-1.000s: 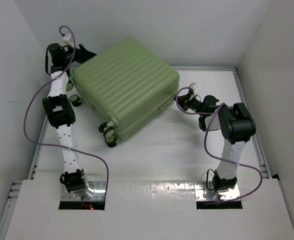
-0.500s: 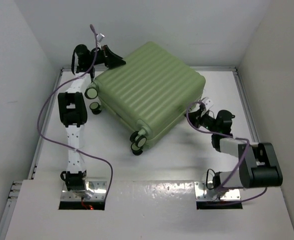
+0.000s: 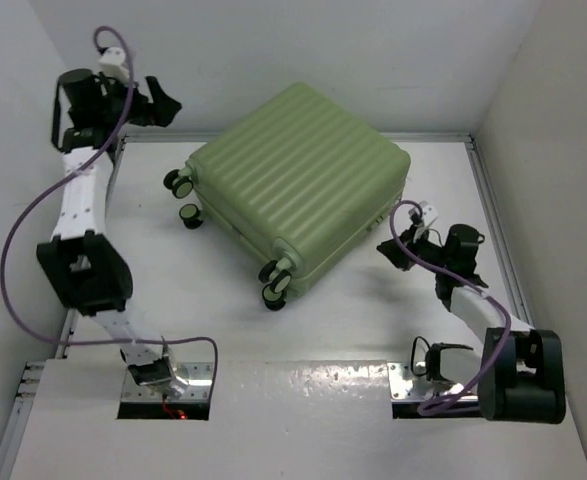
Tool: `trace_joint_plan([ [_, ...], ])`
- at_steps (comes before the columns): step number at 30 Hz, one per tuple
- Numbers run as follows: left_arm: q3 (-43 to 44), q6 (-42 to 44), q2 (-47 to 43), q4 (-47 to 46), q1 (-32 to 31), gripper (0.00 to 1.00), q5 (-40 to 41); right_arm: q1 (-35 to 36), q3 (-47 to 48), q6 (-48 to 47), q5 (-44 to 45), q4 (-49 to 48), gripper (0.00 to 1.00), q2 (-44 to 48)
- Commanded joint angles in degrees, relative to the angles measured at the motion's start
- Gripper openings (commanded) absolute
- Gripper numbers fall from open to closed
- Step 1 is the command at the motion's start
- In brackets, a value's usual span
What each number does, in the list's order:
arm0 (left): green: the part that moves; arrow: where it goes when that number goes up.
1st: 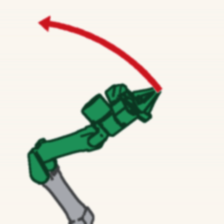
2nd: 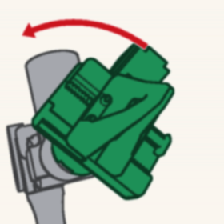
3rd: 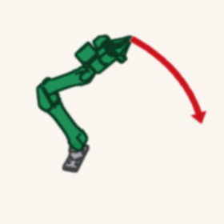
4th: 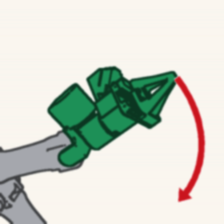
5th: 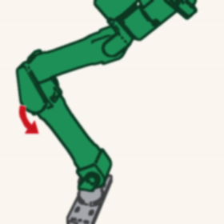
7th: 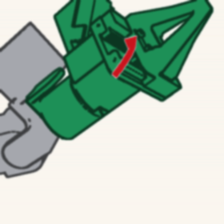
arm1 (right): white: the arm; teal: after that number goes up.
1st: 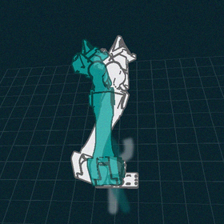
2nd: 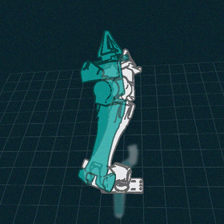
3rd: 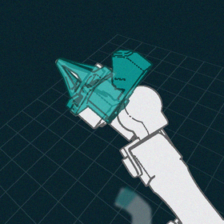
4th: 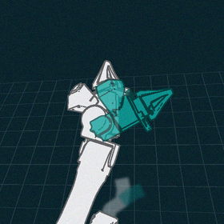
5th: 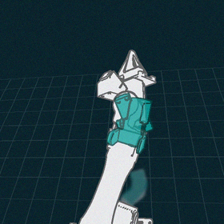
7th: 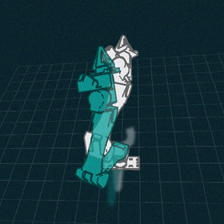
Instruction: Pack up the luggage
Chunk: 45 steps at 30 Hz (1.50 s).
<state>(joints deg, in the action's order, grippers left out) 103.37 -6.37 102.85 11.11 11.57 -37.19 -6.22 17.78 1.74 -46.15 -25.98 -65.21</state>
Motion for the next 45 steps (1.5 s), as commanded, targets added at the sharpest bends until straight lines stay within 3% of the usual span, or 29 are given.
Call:
trace_joint_plan([
  [1,-7.1,3.1,-12.1,10.2,0.6,0.99,9.7,9.8,-1.7,1.6,0.1,-6.5,0.19,-0.4],
  [3,-11.2,10.5,-19.4,16.7,-0.2,0.99,8.9,16.0,-2.0,2.9,2.5,-10.0,0.22,-2.7],
  [6,-15.1,13.9,-26.2,27.4,-2.0,0.99,11.1,26.0,-0.1,6.7,8.4,-16.6,0.29,-7.6],
  [13,-17.2,29.0,-31.9,54.3,-5.4,0.99,-0.8,46.7,12.0,7.3,18.7,-25.1,0.35,-20.9],
  [18,-17.2,34.2,-33.0,62.9,-11.6,0.98,-4.6,56.9,25.2,7.5,25.5,-26.0,0.41,-29.2],
  [22,-17.8,33.3,-34.4,63.5,-19.6,0.99,-0.1,60.7,26.3,8.9,27.9,-25.6,0.5,-28.1],
  [27,-23.1,35.5,-35.1,60.3,-25.4,0.99,11.8,57.4,19.6,10.0,26.9,-19.1,0.65,-15.5],
  [32,-28.0,34.5,-34.5,52.5,-30.0,0.99,18.0,43.7,16.5,10.0,25.7,6.1,0.7,-4.2],
  [37,-31.9,32.6,-33.9,44.2,-33.6,0.99,23.6,29.2,15.5,7.3,29.0,18.6,0.74,-1.9],
  [42,-35.3,28.0,-30.7,39.0,-36.8,0.99,20.5,16.6,16.5,6.8,22.0,21.6,0.76,-3.7],
  [44,-37.8,26.9,-30.7,35.2,-36.8,0.93,20.5,13.9,16.2,9.6,22.2,19.8,0.76,-3.7],
  [45,-40.5,26.3,-30.7,34.3,-36.8,0.82,20.5,11.9,16.1,11.3,20.9,18.6,0.76,-3.8],
])
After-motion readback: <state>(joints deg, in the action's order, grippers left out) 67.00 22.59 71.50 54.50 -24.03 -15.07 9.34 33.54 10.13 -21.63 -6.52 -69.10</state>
